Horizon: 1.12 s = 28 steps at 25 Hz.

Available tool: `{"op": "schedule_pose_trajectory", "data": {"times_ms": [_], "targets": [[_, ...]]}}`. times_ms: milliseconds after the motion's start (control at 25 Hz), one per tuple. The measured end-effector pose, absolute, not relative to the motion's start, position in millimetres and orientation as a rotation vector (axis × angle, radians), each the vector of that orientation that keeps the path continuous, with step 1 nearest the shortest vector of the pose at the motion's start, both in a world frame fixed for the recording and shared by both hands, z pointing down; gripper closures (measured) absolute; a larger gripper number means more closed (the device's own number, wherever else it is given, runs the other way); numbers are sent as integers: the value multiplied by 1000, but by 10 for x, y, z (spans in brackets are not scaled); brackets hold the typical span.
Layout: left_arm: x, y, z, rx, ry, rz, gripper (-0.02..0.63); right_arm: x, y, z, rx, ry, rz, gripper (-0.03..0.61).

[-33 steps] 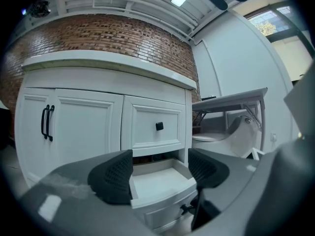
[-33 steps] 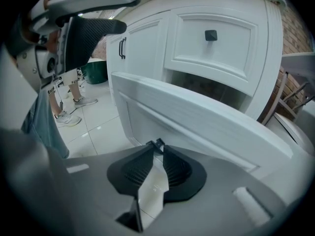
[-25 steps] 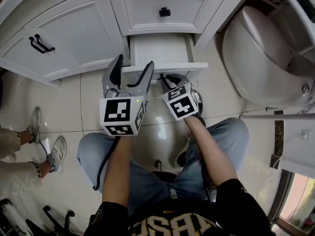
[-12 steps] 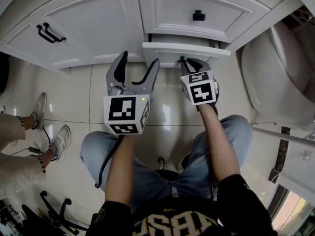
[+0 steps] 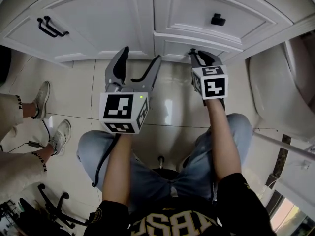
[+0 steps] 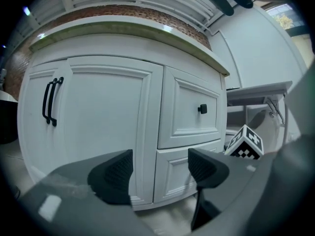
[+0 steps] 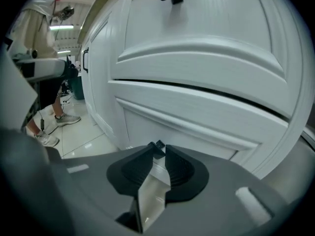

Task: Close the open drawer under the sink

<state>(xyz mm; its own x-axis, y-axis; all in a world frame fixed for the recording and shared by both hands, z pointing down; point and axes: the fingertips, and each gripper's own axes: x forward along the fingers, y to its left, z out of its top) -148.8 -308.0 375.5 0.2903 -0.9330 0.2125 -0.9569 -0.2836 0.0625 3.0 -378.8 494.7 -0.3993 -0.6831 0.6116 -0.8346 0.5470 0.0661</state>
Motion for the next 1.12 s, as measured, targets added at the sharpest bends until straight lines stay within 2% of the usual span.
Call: {"op": "schedule_pose_trajectory", "data": {"times_ms": [280,320,360,440,600,840,1120], "targets": [[-1384,-2995,3692,2429,-1767,251,259,8,-3761,4942,1207,-2197,264,512],[-1385,-2972,3673,2432,-1770,254,259,-52,-3719,4894,1176,-2256,306,466],[-1392,-2945,3647,2436,-1774,254,258,-141,-3659,4800,1141,-2338,360,448],[-1420,-2883,3584,2441,-1785,254,258,-309,-3538,4501,1113,-2489,405,448],[-1436,-2724,3436,2460,-1807,235,259,-222,-3426,3986,1282,-2534,158,448],[-1223,-2495,3222,2519,-1805,187,258,-127,-3075,3546,1467,-2549,15,446],[-1093,-2182,2977,2575,-1853,136,259,50,-2610,3224,1574,-2578,-9,360]]}}
